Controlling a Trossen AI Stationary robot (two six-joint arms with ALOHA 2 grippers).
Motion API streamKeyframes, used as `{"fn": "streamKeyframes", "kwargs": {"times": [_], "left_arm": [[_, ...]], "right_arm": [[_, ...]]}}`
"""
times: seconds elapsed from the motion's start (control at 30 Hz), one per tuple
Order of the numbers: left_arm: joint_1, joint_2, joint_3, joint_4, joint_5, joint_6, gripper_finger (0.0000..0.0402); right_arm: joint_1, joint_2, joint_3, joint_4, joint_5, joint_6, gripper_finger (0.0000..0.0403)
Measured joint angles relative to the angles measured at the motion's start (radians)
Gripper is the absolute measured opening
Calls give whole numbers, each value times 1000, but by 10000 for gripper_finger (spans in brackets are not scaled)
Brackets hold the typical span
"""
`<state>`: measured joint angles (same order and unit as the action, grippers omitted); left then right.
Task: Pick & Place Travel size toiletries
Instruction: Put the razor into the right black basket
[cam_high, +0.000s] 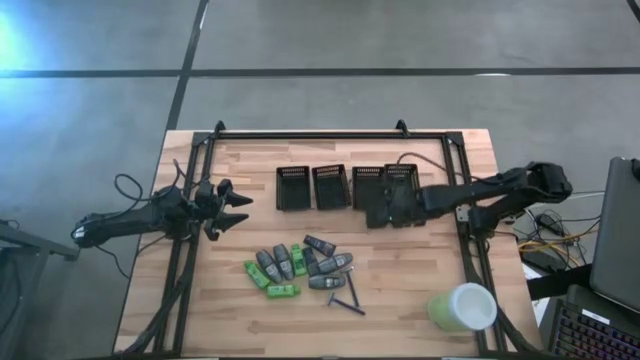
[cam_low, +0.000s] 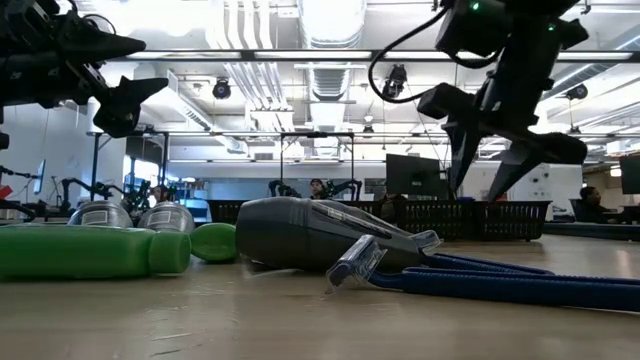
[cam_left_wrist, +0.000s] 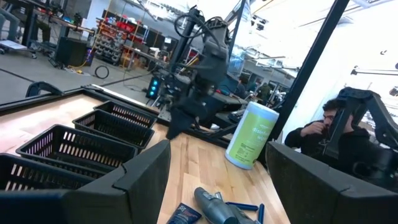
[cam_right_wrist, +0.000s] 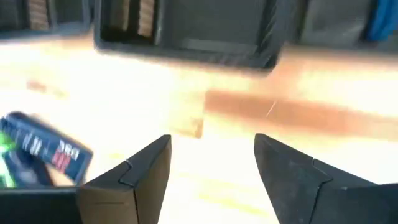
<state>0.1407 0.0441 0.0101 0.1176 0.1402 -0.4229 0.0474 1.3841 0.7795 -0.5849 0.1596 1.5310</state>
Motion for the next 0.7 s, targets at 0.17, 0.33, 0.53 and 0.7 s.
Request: {"fn": "streamKeyframes", "kwargs": {"times": [0.17, 0.33, 0.53, 0.7], "left_arm": [[0, 0, 0, 0, 0, 0, 268], [0, 0, 0, 0, 0, 0, 268], [0, 0, 0, -2, 0, 0, 268], [0, 0, 0, -2, 0, 0, 268]], "right_arm": [[86, 64, 0, 85, -4, 96, 228], [146, 138, 18, 145, -15, 144, 218], [177, 266, 133, 143, -58, 108, 205], [191, 376, 264, 81, -144, 37, 207]]}}
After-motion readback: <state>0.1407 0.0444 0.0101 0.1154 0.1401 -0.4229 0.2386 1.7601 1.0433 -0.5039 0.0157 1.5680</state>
